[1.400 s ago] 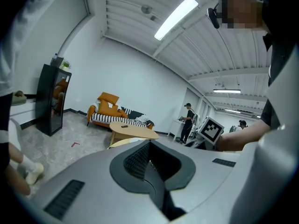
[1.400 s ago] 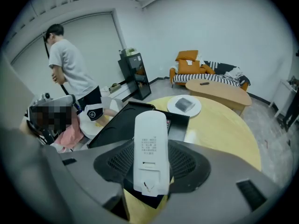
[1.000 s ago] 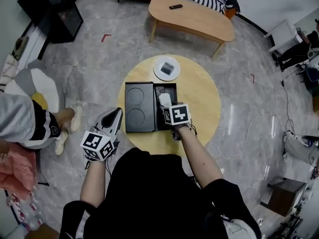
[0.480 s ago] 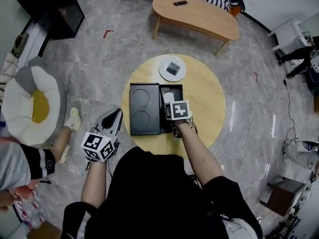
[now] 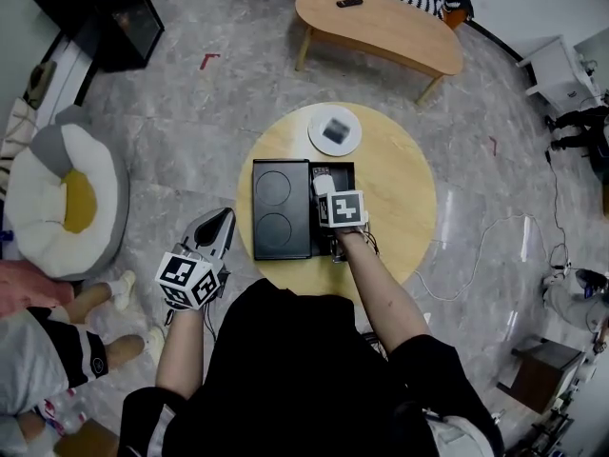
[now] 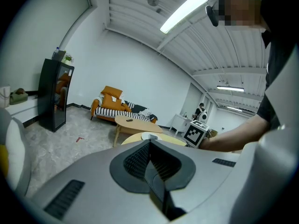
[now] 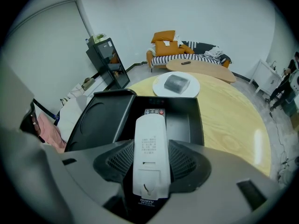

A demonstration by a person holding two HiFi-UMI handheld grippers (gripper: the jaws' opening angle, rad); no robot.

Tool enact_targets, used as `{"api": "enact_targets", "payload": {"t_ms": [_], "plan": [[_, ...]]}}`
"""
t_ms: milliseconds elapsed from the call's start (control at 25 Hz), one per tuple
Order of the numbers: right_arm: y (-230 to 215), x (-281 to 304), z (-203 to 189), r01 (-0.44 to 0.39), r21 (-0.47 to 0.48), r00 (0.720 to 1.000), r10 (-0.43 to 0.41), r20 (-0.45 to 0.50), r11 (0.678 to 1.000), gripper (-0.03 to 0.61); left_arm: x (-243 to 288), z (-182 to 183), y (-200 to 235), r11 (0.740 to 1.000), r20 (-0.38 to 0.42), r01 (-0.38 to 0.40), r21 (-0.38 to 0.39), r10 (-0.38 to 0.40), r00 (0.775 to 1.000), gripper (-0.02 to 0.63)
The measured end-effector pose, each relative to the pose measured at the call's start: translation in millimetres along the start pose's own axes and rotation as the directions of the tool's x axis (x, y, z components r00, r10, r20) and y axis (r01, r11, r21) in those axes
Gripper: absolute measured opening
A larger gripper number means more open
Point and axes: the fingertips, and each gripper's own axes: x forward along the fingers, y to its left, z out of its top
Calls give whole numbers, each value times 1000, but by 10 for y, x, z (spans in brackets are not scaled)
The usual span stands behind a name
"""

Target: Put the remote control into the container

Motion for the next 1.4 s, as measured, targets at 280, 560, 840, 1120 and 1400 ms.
{"api": "enact_targets", "payload": {"t_ms": [280, 560, 840, 1120, 1400], "plan": [[75, -16, -34, -22, -34, 1000, 23, 10, 999, 238, 26, -16, -37, 1000, -6, 23, 3, -23, 1000, 8], [110, -135, 63, -67, -71, 993, 73, 87, 995, 238, 64, 1, -156, 999, -2, 29, 16, -29, 1000, 6], [8, -444, 79, -103, -84, 980, 116, 160, 991, 236, 108, 51, -387, 999, 7, 13, 52, -13, 1000, 8], [-171, -1029, 107, -150, -150, 922, 193, 335, 977, 229, 174, 91, -761, 997, 49, -1, 80, -3, 999, 8], [-869, -1814, 25, -95, -134, 844, 152, 515, 986, 86, 349, 250, -1243, 991, 95, 34, 129, -46, 994, 8]]}}
